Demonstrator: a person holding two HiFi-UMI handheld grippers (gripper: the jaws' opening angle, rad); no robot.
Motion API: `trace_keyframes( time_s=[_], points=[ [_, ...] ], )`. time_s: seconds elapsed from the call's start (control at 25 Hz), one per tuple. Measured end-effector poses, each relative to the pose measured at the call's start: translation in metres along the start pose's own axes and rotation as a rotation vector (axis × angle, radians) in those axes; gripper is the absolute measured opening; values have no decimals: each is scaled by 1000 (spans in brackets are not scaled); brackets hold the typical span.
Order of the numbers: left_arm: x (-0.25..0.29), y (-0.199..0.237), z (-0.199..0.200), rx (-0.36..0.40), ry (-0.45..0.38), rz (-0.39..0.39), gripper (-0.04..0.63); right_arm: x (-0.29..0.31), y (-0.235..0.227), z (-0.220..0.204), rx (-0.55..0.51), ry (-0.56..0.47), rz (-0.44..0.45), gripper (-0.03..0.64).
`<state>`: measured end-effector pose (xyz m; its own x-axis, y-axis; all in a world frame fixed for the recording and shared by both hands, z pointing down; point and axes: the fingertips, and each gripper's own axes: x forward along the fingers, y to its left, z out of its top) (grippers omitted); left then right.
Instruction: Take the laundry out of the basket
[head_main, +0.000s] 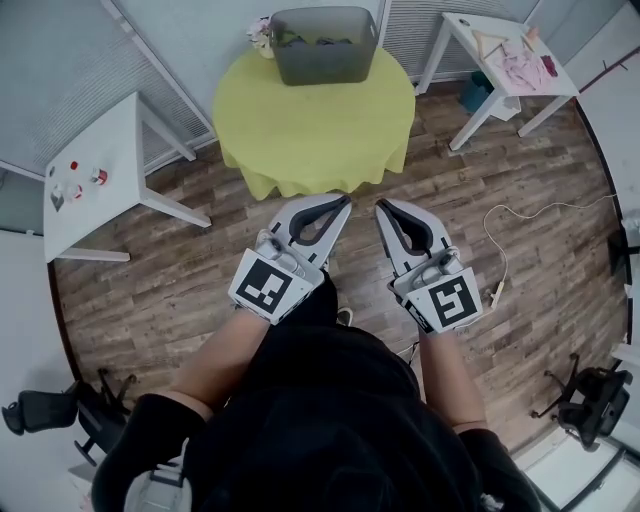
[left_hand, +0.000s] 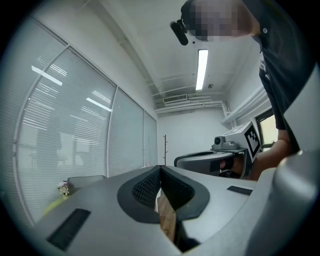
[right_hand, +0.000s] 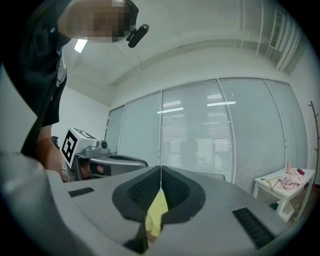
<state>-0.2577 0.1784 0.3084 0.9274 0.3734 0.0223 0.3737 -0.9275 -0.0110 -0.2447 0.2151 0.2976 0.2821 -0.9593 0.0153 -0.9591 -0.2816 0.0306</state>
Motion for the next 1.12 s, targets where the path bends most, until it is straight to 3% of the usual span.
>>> trace_keyframes(
  time_s=[0.76, 0.92, 1.12],
  points=[
    [88, 124, -12, -65, -7, -100, 9, 115, -101, -12, 0, 63, -58, 23],
    [97, 148, -21, -49, 35, -121, 9, 135, -113, -13, 3, 66, -72, 23],
    [115, 167, -16, -54, 16, -137, 9, 149, -130, -15, 10, 69, -90, 23]
  ],
)
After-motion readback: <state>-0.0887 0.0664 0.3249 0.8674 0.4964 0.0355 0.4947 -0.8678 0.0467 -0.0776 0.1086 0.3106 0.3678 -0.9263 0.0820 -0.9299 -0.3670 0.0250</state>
